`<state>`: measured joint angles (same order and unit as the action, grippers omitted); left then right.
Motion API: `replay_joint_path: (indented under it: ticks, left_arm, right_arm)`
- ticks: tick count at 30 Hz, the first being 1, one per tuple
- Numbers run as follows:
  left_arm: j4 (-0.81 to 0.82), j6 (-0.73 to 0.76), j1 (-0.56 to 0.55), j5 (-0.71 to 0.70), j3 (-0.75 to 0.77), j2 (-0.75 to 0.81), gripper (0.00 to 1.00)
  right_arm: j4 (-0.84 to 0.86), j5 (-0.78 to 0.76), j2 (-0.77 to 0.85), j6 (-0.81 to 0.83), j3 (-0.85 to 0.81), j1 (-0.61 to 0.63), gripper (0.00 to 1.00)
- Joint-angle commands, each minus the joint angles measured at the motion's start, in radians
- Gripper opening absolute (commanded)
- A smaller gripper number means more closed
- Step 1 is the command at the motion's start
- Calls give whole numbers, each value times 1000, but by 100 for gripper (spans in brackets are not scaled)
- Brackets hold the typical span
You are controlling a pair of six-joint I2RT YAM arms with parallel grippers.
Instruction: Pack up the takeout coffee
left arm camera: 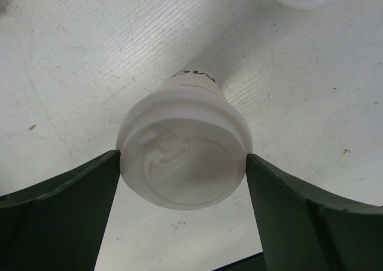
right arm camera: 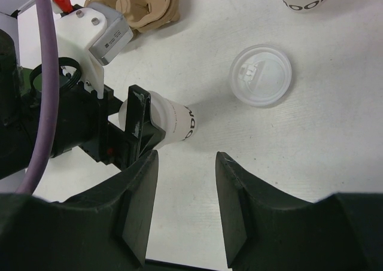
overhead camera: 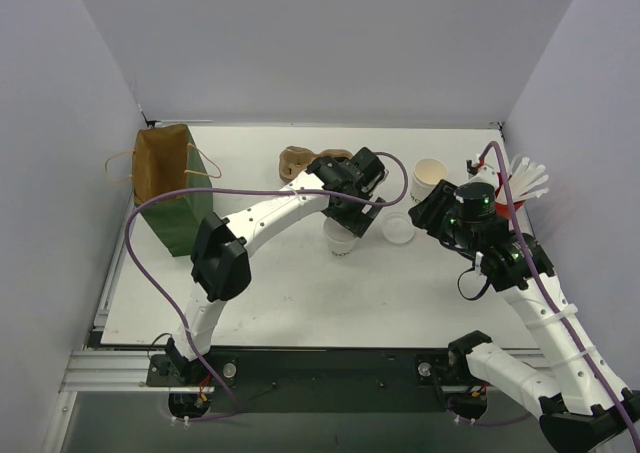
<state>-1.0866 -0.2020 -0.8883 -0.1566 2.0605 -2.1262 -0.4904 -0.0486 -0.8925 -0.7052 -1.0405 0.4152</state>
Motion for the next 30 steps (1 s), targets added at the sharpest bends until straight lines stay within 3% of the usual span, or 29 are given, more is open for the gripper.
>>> replay_joint_path:
  ticks: [1, 19, 30]
  left_arm:
    - [39, 6, 9, 8, 1, 11, 96]
    - [102, 3, 32, 26, -51, 44, 97]
    - [183, -14, 43, 58, -180, 72, 97]
  right_arm:
    - [-2, -16, 0, 12, -1, -6, 39]
    - [-4, -5, -23, 18, -16, -6, 38]
    - [-4, 0, -34, 12, -10, -4, 38]
